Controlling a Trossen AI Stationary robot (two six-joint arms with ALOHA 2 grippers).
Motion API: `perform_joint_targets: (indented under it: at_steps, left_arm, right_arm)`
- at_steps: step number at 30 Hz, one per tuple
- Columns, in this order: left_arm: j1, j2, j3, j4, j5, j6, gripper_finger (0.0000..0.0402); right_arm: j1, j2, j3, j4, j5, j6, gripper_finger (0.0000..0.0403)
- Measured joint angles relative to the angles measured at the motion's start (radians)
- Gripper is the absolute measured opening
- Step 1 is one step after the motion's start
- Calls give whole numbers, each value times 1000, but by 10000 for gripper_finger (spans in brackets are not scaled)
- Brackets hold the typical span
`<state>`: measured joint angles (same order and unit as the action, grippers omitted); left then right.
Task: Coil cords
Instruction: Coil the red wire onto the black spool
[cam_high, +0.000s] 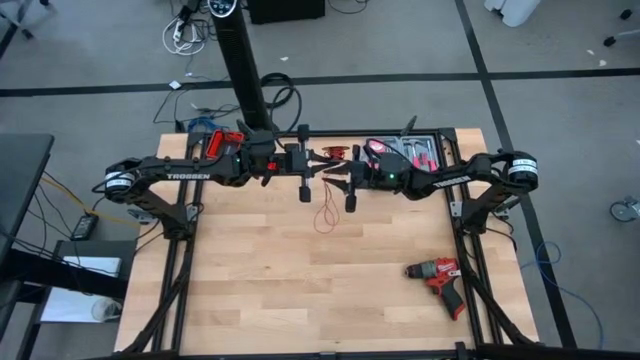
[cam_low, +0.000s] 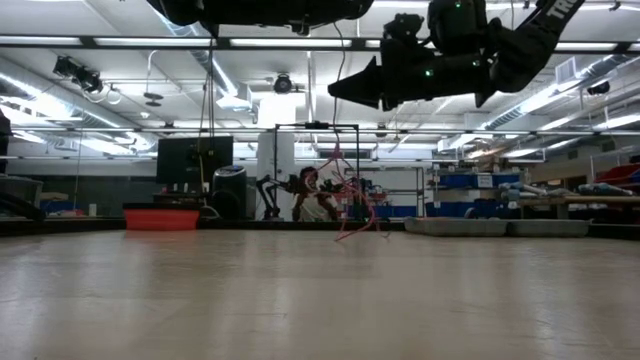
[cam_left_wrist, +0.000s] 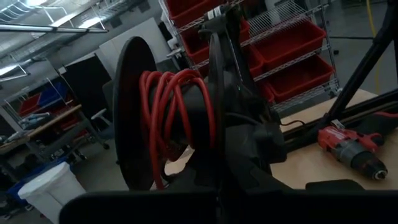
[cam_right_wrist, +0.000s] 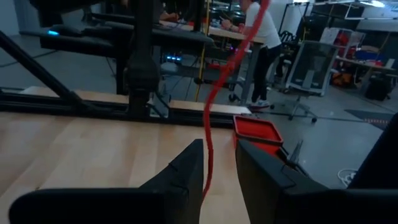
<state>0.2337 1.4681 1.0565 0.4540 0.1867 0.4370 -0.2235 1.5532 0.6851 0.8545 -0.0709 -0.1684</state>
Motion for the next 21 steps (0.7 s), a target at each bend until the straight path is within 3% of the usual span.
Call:
perform_joint_targets:
  at_steps: [5, 11, 16, 21]
  left_arm:
    - [0, 0, 0, -1, 0, 0, 1]
    - [0, 0, 0, -2, -3, -4, 1]
    - [0, 0, 0, -22, -6, -57, 1]
    - [0, -10, 0, -134, -6, -129, 1]
  right_arm:
    - [0, 0, 15, -8, 0, 0, 78]
    - [0, 0, 15, -80, -1, -1, 10]
    - [2, -17, 15, -175, -8, -3, 6]
    - [24, -130, 15, -395, -8, -36, 4]
